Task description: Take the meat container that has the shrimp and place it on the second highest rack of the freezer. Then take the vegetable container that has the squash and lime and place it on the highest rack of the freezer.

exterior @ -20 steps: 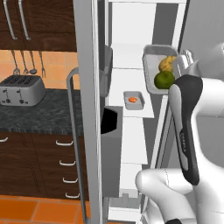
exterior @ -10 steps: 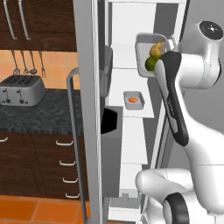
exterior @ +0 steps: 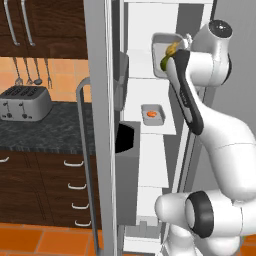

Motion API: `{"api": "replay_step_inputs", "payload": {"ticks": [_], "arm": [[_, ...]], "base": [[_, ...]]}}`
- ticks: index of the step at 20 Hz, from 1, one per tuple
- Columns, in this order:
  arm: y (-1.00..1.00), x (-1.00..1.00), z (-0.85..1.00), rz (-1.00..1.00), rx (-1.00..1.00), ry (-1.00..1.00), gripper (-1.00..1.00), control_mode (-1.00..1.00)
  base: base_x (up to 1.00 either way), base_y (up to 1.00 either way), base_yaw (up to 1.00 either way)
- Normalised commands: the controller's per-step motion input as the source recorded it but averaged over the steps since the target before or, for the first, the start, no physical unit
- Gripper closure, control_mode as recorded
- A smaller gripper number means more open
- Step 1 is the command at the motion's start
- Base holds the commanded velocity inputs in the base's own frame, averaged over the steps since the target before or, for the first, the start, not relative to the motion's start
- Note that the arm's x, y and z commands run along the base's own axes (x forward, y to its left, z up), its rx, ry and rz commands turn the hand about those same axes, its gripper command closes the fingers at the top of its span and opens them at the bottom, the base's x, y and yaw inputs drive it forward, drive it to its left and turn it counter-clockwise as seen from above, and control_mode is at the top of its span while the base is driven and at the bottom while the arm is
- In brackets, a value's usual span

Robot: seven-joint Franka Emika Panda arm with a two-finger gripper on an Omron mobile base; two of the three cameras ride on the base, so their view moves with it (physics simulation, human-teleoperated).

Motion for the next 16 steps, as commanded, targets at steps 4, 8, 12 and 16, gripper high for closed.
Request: {"api": "replay_step_inputs", "payload": {"ticks": [4,8,12,16], "arm": [[-0.03,0.88,0.0,-0.08,0.0,0.0,1.0,-1.0],[0.0,0.81,-0.01,-0.08,0.0,0.01,1.0,-1.0],[0.0,0.65,-0.17,-0.02,0.0,0.01,1.0,-1.0],[-0.01,0.48,-0.27,0.0,0.0,0.05,1.0,-1.0]], "base": [[0.0,0.0,0.0],[0.0,0.0,0.0],[0.0,0.0,0.0],[0.0,0.0,0.0]]}}
